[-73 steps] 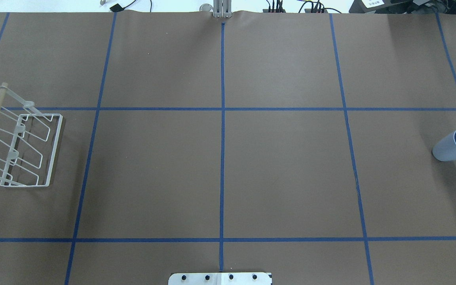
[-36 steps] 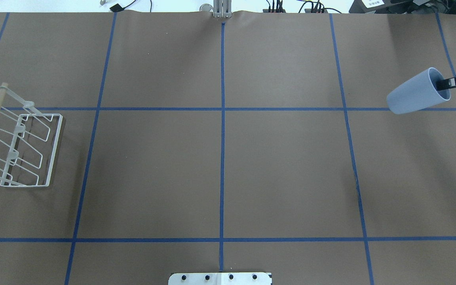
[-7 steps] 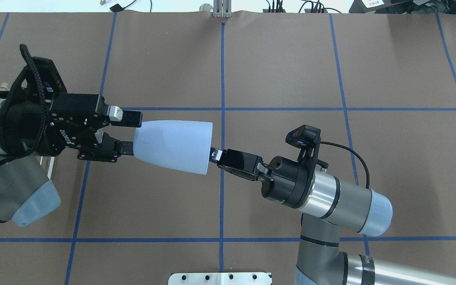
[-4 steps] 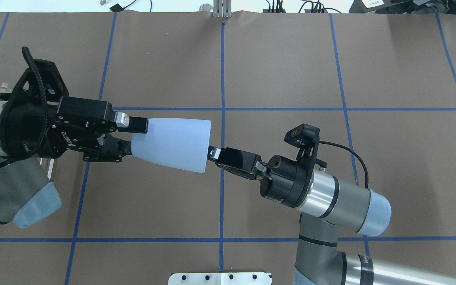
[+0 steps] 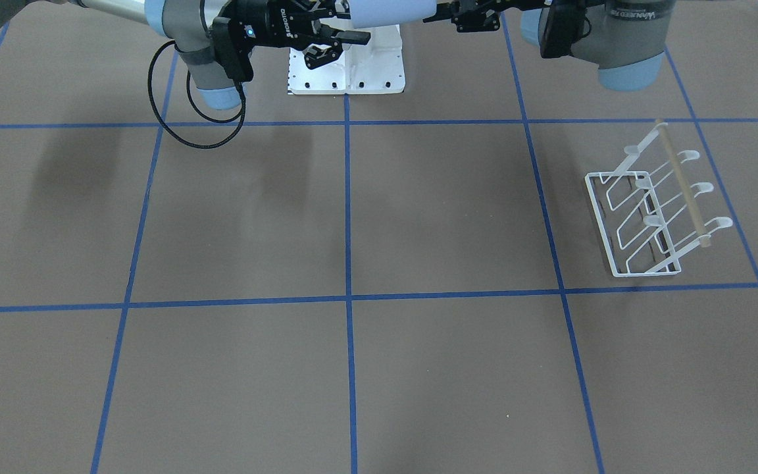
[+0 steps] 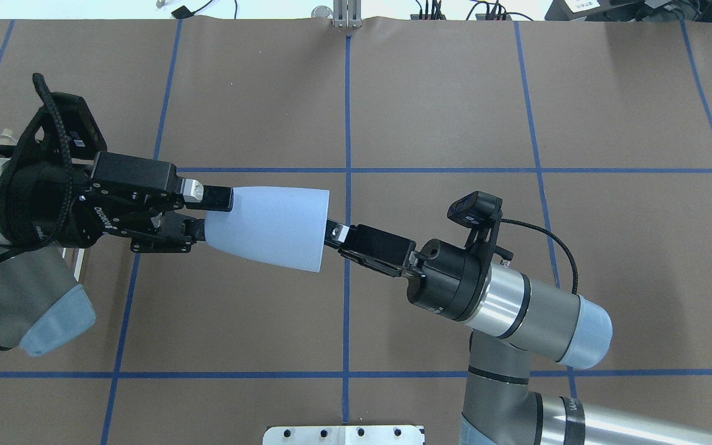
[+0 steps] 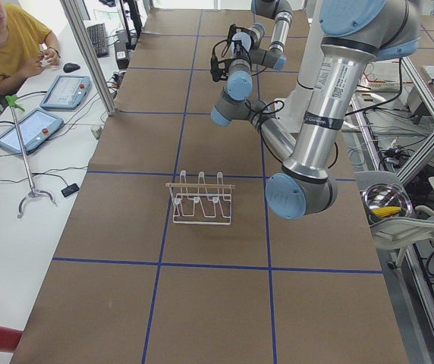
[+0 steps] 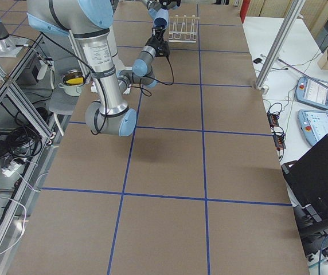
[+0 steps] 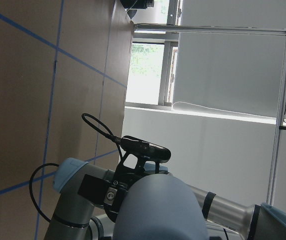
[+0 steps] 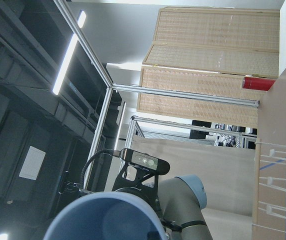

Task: Hang cup on cup holder
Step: 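Open and withdraw the right gripper while the left arm pulls the cup back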

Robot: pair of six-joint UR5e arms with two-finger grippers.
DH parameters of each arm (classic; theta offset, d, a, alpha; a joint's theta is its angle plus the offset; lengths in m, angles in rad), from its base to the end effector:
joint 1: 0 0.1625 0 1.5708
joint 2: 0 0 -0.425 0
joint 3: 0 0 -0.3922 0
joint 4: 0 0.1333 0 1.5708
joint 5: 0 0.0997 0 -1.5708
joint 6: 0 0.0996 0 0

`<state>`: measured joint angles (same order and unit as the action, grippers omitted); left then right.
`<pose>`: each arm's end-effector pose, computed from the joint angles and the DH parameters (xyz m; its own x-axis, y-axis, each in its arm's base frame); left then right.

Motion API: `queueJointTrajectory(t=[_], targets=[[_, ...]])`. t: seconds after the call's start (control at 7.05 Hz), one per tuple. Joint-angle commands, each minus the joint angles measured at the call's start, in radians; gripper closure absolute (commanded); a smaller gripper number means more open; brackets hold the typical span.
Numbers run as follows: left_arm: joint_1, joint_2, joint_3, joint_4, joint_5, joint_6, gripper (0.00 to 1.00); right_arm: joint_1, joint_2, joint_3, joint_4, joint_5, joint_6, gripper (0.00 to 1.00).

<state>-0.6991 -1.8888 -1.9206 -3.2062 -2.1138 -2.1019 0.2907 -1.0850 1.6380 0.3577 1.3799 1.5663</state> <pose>0.2823 -0.3442 0.1922 -0.5714 -0.0861 -0.8161 -0.0377 0.9962 -0.0787 -0.4482 -0.2930 0.1939 -0.7550 -0.2305 0.6139 -0.3963 0.9063 -0.1471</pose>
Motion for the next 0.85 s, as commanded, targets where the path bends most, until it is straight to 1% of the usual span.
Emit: queueJointTrajectory(t=[0.0, 0.14, 0.43, 0.57, 0.71], targets=[[-0.002, 0.004, -0.002, -0.001, 0.0, 0.0, 1.0, 0.042, -0.097, 0.028, -0.002, 0.008, 0.0, 0.01], [-0.006, 0.005, 0.0, 0.0, 0.0, 0.0, 1.0, 0.074, -0.133, 0.042, -0.019, 0.042, 0.001, 0.0], [-0.016, 0.026, 0.002, 0.005, 0.0, 0.058, 1.0, 0.16, -0.176, 0.06, -0.15, 0.115, 0.004, 0.0], [-0.031, 0.049, 0.005, 0.012, -0.003, 0.106, 1.0, 0.232, -0.211, 0.063, -0.224, 0.176, 0.005, 0.0], [-0.081, 0.06, 0.009, 0.035, -0.012, 0.111, 1.0, 0.316, -0.239, 0.063, -0.312, 0.27, 0.005, 0.0]])
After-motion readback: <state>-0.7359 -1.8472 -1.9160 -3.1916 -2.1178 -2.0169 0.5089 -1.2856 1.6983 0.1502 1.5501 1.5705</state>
